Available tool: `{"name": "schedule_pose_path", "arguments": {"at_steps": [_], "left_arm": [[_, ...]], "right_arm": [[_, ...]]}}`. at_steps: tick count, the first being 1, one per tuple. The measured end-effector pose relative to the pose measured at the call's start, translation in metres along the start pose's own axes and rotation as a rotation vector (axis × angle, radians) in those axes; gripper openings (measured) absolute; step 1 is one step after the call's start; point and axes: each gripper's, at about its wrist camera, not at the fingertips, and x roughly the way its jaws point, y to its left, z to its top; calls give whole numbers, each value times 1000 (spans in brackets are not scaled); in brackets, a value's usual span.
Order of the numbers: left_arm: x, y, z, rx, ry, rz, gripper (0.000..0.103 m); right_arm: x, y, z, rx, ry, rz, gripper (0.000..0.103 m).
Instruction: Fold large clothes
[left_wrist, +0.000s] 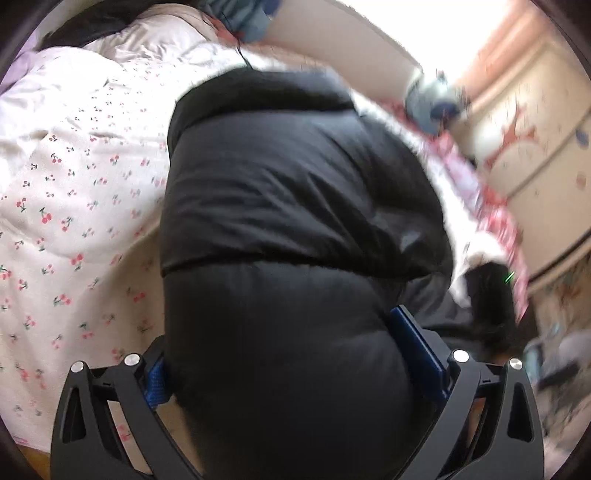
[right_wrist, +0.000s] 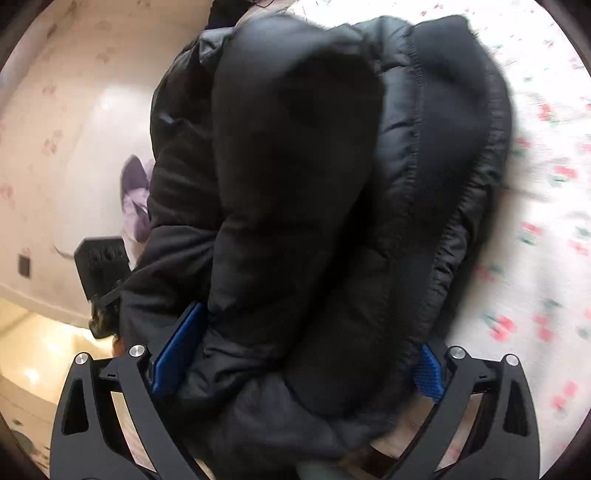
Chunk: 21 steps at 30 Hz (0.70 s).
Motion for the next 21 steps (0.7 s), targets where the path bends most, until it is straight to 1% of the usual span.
{"name": "schedule_pose_path", "arguments": {"at_steps": [1,2,3,4,5,6,7,8,9,11,12,13,14,15,17,18,19,20,21], "left_arm": [[3,3,-7,14,11,-1,96],[4,5,-14,7,6,-12,96],[5,11,-17,-11,-1,-26,96],[7,19,-18,-43,-13,-46,96],[8,23,-20,-62,-23,-54,96],[8,24,-22,-73,-36,-53,96],[5,22,-26,-72,-43,-51,96],[3,21,-30,-67,-50,-48,96],[-1,21,-32,-60,-56,-38,96],[-10,21,-36,-51,-75,-10,96],[-19,19,-38,-31,-104,22,96],[-26,16,-40,-6,-126,49,96],[-32,13,-40,23,-149,78,96],[-38,8,-40,54,-170,108,96],[-44,-3,-40,123,-203,177,96],[-44,-8,-39,150,-209,195,96],[-43,-13,-37,168,-213,207,96],[-43,-14,-34,179,-215,214,96],[-42,-17,-35,195,-216,222,96]], "right_arm": [[-12,-3,-4,10,-28,5,95],[-23,-6,-4,28,-74,6,95],[-34,-6,-3,32,-135,-5,96],[-38,-5,-1,25,-163,-18,96],[-36,-3,1,24,-166,-41,96],[-27,-2,3,16,-132,-90,96],[-8,0,4,-23,-78,-190,96],[10,1,2,-74,-34,-266,96],[18,-1,1,-79,-21,-277,96],[8,0,-2,-40,-41,-272,96],[-2,3,-3,-36,-81,-275,96],[-14,10,-7,-51,-137,-305,96],[-31,25,-11,-95,-229,-365,96],[-42,36,-14,-129,-293,-383,96],[-61,66,-13,-214,-415,-373,96],[-65,89,-6,-280,-471,-363,96],[-65,104,-2,-312,-487,-351,96],[-56,118,9,-347,-480,-319,96],[-46,119,20,-352,-460,-298,96]]}}
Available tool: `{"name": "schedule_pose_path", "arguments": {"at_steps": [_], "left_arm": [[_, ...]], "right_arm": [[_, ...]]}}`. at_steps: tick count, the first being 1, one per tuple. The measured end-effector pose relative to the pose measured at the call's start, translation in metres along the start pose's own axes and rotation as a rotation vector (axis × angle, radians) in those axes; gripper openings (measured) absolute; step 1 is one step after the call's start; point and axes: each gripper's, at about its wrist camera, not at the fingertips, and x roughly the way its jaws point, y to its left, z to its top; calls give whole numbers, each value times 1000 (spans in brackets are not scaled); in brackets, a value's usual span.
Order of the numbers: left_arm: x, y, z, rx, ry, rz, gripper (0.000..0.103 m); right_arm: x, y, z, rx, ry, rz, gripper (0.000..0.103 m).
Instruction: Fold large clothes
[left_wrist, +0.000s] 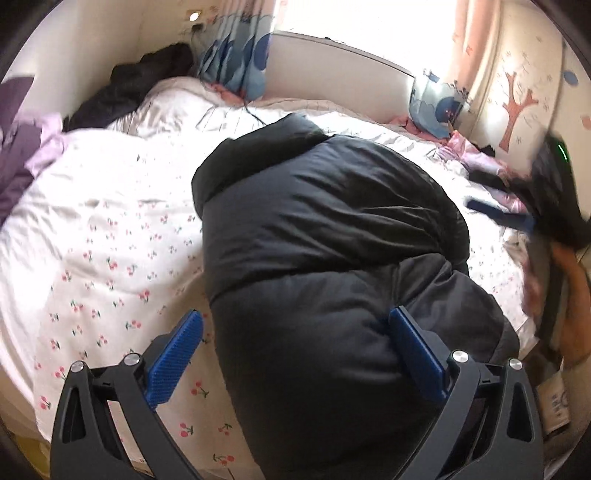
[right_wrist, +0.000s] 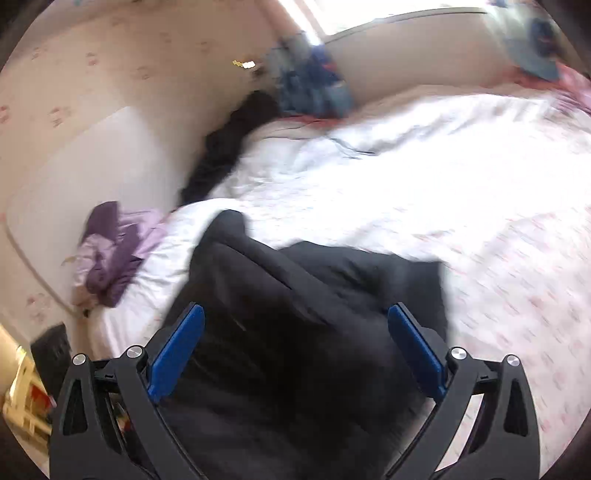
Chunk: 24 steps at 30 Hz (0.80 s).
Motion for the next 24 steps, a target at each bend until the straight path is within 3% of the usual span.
{"name": "schedule_pose_path", "arguments": {"at_steps": [1,3,4,6,10,14,17,19,20,21,24], "left_arm": [[1,0,1,9,1,6,96],[2,-4,-1,38,-3,40,96],[4,-9,-2,44,-10,52,96],[2,-13,1,44,-23,61,96],[2,-23,1,103,-17,119,96],[-3,-30,-4,131,-26,150,96],[-8,-33,-6,119,-24,156,96],[-8,-34,-8,99,-13,161,96],[-6,-34,-9,84,0,160,96],[-2,-33,-10,63,27,147,96],[3,-32,-14,16,85,114,96]], "right_arm": [[19,1,4,16,37,22,96],[66,-16,-6,76,167,-48,96],[88,-27,-12,109,215,-44,96],[108,-57,-27,224,236,1,96],[79,-45,-30,191,222,-40,96],[2,-17,-37,106,111,-43,96],[-42,-4,-62,41,96,-56,96],[-45,14,-79,-21,173,-108,96],[-30,17,-99,-61,287,-163,96],[-18,18,-112,-79,340,-175,96],[-20,10,-120,-11,360,-167,96]]}}
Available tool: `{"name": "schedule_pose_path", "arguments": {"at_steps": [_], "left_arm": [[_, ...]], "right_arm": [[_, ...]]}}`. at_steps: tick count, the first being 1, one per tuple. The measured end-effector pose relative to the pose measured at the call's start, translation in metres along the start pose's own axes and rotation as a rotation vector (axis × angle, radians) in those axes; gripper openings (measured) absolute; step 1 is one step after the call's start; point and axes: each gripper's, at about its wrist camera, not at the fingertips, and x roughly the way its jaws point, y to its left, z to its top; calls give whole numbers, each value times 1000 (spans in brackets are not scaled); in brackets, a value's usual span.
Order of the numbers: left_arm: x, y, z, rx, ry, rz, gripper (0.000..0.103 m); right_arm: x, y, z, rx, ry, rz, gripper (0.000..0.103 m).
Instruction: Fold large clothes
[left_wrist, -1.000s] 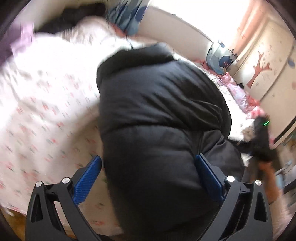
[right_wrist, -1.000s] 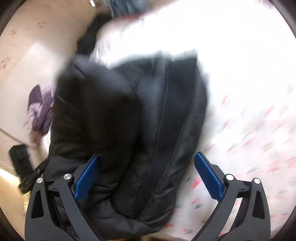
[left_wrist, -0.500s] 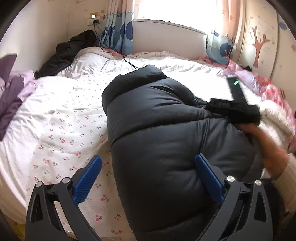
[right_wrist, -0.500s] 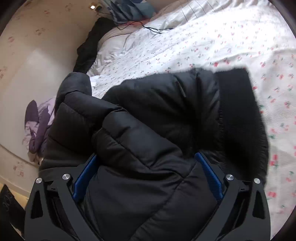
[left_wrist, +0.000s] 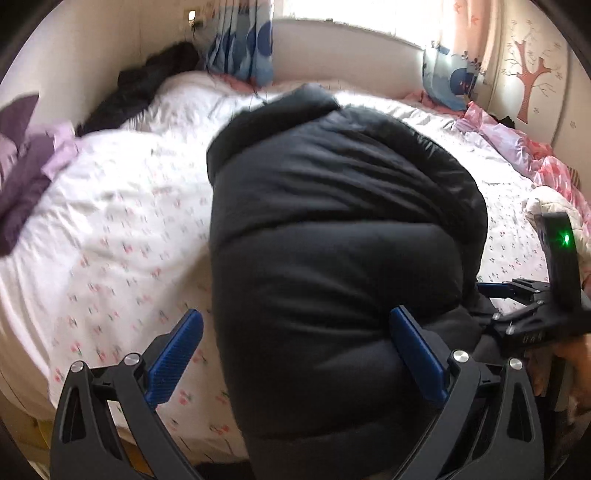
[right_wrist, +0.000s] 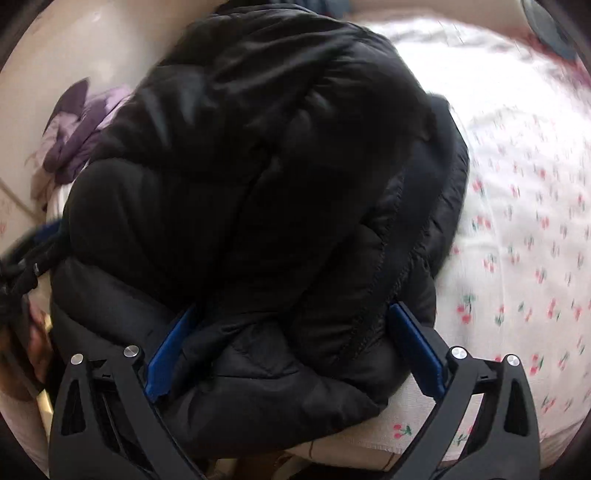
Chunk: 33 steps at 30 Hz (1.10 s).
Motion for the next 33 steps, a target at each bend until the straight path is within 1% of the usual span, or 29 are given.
{"name": "schedule_pose_path", "arguments": {"at_steps": [1,2,3,4,5,6,7,8,9,10,12,13,14,15,16,17,19,23,24,26,28,33], "left_arm": [[-5,4,-1,-20,3,-31,96],[-11,9,-1,-45,4,-75,96],[-15,14,-2,-68,7,-109,96],[-21,24,-2,-115,13,-154,96],[-24,27,-3,-138,20,-175,96],[-26,34,-4,-176,41,-206,96],[-27,37,-4,-196,55,-211,96],[-30,38,-5,-218,70,-203,96],[-33,36,-7,-230,77,-178,96],[-37,32,-8,-228,80,-161,96],[-44,19,-13,-198,78,-134,96],[-48,13,-15,-183,75,-110,96],[-52,8,-17,-170,70,-89,96],[-55,3,-20,-163,66,-67,96],[-56,0,-22,-162,65,-54,96],[-60,-5,-24,-163,61,-44,96],[-65,-8,-25,-167,51,-29,96],[-73,-14,-25,-162,42,17,96],[-76,-16,-26,-156,36,43,96],[-80,-21,-28,-140,35,87,96],[-82,-26,-30,-122,43,110,96],[-85,-32,-34,-113,57,91,96]], "right_arm": [[-12,-5,-2,56,-16,46,96],[-28,-12,-7,113,-48,125,96],[-36,-18,-10,156,-60,175,96],[-46,-22,-16,179,-72,189,96],[-57,-22,-23,168,-91,175,96],[-68,-16,-31,126,-111,131,96],[-75,-8,-36,84,-121,78,96],[-84,5,-45,32,-141,25,96],[-92,16,-54,4,-158,-14,96],[-92,24,-53,-7,-166,-40,96],[-94,44,-61,-11,-184,-64,96],[-97,53,-68,-6,-202,-65,96],[-100,60,-73,-6,-210,-85,96],[-95,64,-73,-13,-208,-110,96],[-80,66,-68,-30,-195,-144,96],[-80,69,-68,-47,-178,-164,96],[-81,73,-71,-71,-154,-203,96],[-94,76,-68,-67,-172,-268,96],[-97,77,-67,-62,-173,-281,96],[-97,79,-64,-57,-170,-279,96],[-96,81,-63,-56,-148,-280,96],[-88,87,-67,-56,-120,-214,96]]}}
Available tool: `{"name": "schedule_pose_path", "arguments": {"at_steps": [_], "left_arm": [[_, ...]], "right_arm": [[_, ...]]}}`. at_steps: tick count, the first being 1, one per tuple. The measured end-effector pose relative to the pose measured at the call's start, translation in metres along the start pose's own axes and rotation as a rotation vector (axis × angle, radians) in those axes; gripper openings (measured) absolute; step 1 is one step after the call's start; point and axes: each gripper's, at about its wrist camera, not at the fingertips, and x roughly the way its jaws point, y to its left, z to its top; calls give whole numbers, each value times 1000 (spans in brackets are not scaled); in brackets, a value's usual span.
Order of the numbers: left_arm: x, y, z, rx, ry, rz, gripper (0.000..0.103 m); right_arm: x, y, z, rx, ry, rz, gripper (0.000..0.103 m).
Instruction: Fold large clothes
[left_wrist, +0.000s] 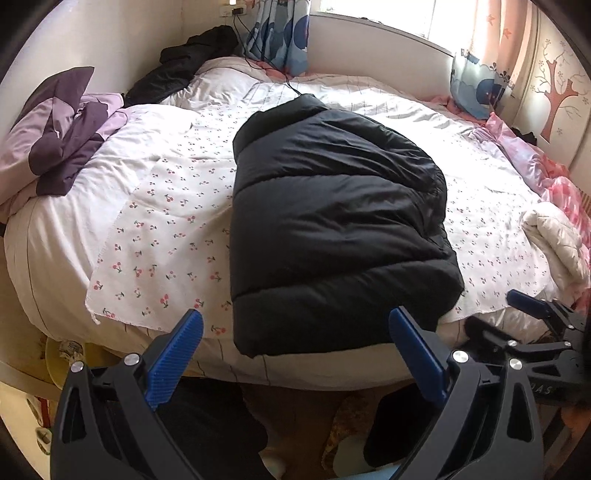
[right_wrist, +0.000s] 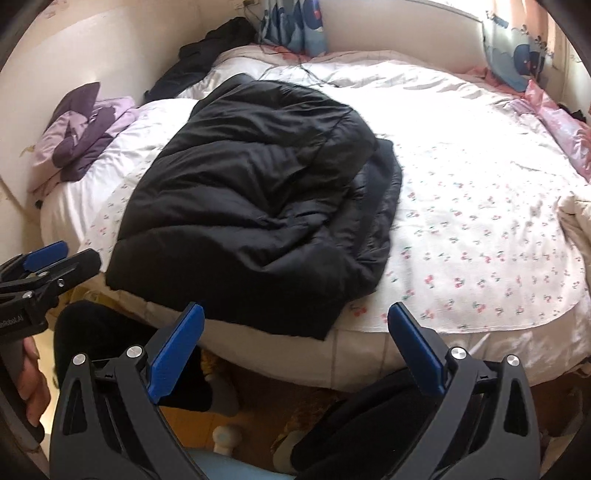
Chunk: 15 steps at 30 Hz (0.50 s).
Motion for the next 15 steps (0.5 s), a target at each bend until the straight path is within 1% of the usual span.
{"name": "schedule_pose_path", "arguments": {"at_steps": [3,6,9,12,15], "left_arm": [[-1,-4,-3,13,2,7,96],[-5,-6,-4,20,-6,23,96],[-7,-7,-5,24,-9,24,96],[-7,-7,-5,26,-4,22,96],[-7,-7,-5,24,0,19,96]], "right_arm": [[-1,3,-2,-3,-7,18,96],[-6,6,-4,-19,-30,-13,96],[-9,4,-5,-14,-36,-12,96],[-7,5,-5,-23,-30,-48,96],[-5,5,-6,-26,-15,-54,96]]}}
